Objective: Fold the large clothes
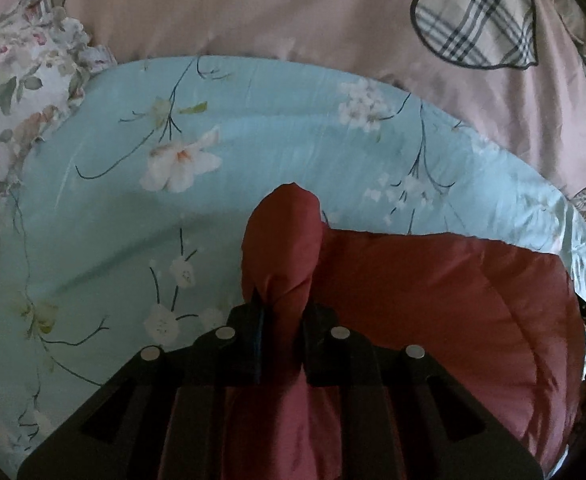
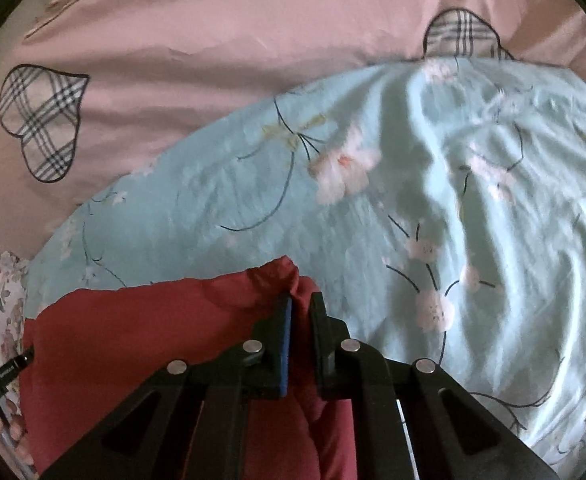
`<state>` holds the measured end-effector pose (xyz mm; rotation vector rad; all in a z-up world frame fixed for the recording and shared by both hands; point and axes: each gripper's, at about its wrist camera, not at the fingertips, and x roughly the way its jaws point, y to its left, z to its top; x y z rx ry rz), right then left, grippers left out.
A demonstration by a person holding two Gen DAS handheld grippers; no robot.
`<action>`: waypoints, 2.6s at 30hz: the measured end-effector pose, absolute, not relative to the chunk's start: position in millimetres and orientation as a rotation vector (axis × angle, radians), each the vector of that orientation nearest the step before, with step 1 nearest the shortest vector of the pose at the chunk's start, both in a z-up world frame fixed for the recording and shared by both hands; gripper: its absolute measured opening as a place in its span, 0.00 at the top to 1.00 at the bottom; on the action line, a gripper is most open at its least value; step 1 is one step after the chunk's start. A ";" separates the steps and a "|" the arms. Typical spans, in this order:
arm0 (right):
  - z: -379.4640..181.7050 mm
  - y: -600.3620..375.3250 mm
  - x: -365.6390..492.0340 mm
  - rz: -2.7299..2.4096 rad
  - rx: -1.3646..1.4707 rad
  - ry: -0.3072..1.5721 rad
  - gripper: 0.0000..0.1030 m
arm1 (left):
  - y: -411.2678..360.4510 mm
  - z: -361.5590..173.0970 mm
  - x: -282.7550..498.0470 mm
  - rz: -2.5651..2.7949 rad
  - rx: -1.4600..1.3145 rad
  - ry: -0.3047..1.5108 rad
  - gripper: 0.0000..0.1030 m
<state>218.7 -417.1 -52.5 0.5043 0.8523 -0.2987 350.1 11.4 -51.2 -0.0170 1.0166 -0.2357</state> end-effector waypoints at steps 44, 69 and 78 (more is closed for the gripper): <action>-8.7 -293.5 63.2 -0.030 0.369 0.786 0.34 | 32.8 -11.8 159.4 -0.433 -0.028 0.890 0.38; -58.6 -272.5 38.5 -0.144 0.275 0.848 0.21 | -24.2 -57.3 125.0 -0.404 0.190 0.949 0.18; -26.5 -261.6 37.6 -0.106 0.272 0.796 0.20 | -27.0 -61.9 129.6 -0.380 0.196 0.955 0.16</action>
